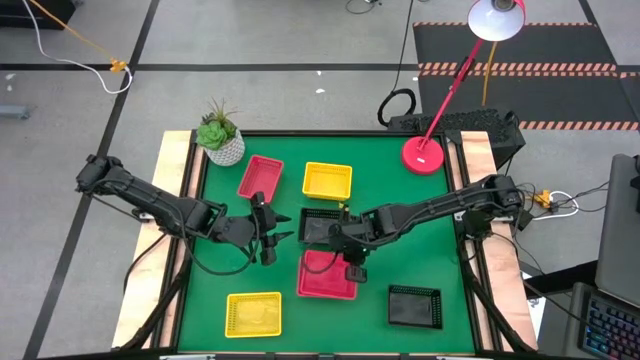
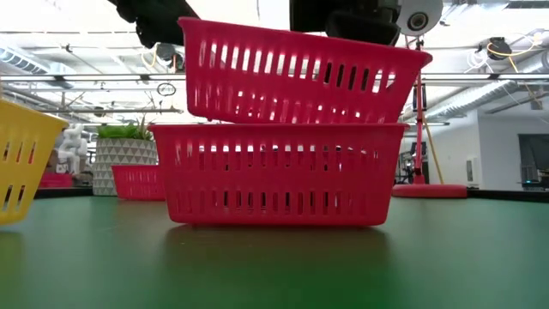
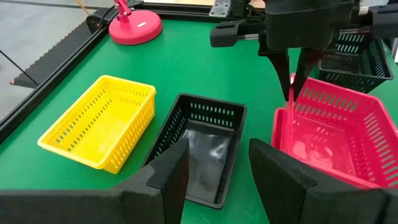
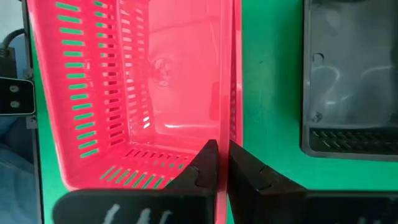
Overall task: Stack baskets by color
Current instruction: Stack the top right red basket on the bottom red basket
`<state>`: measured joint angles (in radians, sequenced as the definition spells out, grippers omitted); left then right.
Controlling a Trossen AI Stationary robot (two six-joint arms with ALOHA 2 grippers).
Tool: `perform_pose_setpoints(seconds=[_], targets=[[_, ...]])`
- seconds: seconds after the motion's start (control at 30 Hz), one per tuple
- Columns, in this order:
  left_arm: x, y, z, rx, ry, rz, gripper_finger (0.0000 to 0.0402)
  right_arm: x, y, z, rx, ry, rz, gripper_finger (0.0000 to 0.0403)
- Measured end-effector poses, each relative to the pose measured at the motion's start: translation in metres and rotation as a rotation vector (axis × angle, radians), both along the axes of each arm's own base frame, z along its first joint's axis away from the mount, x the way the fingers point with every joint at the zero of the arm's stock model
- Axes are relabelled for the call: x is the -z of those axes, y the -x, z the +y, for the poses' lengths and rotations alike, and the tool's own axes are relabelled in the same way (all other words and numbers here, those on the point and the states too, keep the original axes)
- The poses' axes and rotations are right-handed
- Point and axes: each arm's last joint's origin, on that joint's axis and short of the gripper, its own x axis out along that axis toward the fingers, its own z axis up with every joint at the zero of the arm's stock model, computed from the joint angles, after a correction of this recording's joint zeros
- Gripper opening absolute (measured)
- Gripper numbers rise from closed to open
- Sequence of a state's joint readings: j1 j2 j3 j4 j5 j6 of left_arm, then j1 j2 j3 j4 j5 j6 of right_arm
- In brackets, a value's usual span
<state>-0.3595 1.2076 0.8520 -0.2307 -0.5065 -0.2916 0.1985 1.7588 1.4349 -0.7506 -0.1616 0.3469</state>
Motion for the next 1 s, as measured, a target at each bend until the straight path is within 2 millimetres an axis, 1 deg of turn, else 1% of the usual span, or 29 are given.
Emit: perform_pose_setpoints(seconds=[0.4, 0.63, 1.0], targets=[[0.0, 0.0, 0.0, 0.0, 0.0, -0.001, 0.017, -0.002, -0.004, 0.001, -0.036, 0.009, -0.058, 0.0019], [0.0, 0.0, 0.0, 0.0, 0.0, 0.0, 0.017, 0.01, -0.002, -0.001, -0.038, 0.01, -0.048, 0.0025], [0.0, 0.0, 0.0, -0.001, 0.0, 0.0, 0.017, 0.011, -0.002, 0.0, -0.051, 0.015, -0.057, 0.0026]])
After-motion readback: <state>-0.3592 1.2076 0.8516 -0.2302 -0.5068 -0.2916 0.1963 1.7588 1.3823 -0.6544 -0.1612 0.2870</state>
